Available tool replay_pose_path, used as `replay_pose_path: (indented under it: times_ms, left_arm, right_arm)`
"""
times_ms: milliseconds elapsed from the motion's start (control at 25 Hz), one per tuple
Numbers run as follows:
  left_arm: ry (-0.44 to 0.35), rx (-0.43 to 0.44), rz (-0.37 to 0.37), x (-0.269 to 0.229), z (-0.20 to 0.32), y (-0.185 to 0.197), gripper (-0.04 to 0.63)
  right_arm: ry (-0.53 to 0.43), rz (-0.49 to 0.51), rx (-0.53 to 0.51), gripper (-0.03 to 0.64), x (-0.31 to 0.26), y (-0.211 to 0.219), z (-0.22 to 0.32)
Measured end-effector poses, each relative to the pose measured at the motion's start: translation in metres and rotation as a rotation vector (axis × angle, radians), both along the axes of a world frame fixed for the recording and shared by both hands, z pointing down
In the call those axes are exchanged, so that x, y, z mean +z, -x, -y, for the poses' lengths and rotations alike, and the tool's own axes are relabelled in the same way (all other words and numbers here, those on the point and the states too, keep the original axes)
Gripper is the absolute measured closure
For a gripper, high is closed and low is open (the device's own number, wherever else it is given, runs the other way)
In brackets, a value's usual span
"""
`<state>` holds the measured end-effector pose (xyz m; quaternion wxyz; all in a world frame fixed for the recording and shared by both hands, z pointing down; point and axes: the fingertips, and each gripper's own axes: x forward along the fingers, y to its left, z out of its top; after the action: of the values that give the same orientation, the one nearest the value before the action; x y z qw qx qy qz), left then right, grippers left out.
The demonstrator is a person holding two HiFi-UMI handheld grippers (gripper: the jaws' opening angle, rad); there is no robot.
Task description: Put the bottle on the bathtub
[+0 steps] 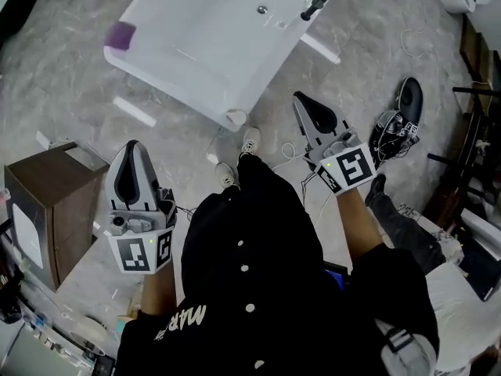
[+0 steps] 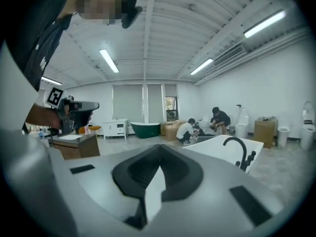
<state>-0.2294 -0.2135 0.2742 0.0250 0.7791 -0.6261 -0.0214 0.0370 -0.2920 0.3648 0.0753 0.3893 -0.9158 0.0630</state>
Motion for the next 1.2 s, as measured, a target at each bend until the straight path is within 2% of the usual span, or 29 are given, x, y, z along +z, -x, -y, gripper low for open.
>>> replay_pose_path:
  times_ms: [160,320,440,800,1200]
  left_arm:
    - [-0.040,-0.002,0.011,-0.018,-0.004,0.001,0.584]
    - [-0.060,-0.028,0.020,-0.030,-0.006,0.009,0.584]
    - [-0.072,-0.048,0.020,-0.036,-0.004,0.017,0.584]
    - [-0.088,-0.123,0.036,-0.048,-0.004,0.044,0.584]
    - [-0.074,-0.173,0.054,-0.040,-0.008,0.059,0.584]
  right_arm:
    - [-0.032,0.076,0.120,0.613,-0.051,-0.026,0.003]
    - [-0.125,0.084,0.186,0.614,-0.093,-0.047,0.000]
    - [-0.150,0.096,0.226,0.614,-0.113,-0.060,-0.001]
    - [-0.177,0.127,0.341,0.614,-0.141,-0.106,-0.006]
    - [-0.212,0.103,0.389,0.614,-0.140,-0.126,-0.007]
